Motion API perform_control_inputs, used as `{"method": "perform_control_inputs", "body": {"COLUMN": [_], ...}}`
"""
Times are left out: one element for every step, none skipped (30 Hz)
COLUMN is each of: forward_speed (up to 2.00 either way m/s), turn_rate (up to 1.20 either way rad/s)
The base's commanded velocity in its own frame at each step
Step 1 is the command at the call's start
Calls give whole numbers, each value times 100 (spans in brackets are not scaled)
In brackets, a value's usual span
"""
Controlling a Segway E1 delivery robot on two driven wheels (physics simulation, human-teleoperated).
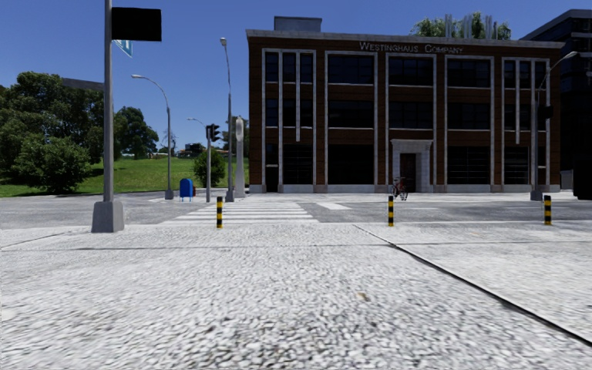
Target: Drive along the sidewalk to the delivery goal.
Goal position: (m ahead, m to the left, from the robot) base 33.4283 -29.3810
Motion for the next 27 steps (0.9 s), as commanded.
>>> {"method": "perform_control_inputs", "body": {"forward_speed": [200, 200, 200, 200, 200, 200, 200, 200, 200, 200, 200, 200, 200, 200, 200, 200, 200, 200, 200, 200, 200, 200, 200, 200, 200, 200, 200], "turn_rate": [0, 2, 11, 11, 18, 25, 29, 29, 29, 30, 30, 30, 30, 30, 30, 30, 30, 30, 29, 19, 19, 1, 0, 0, 0, 0, 0]}}
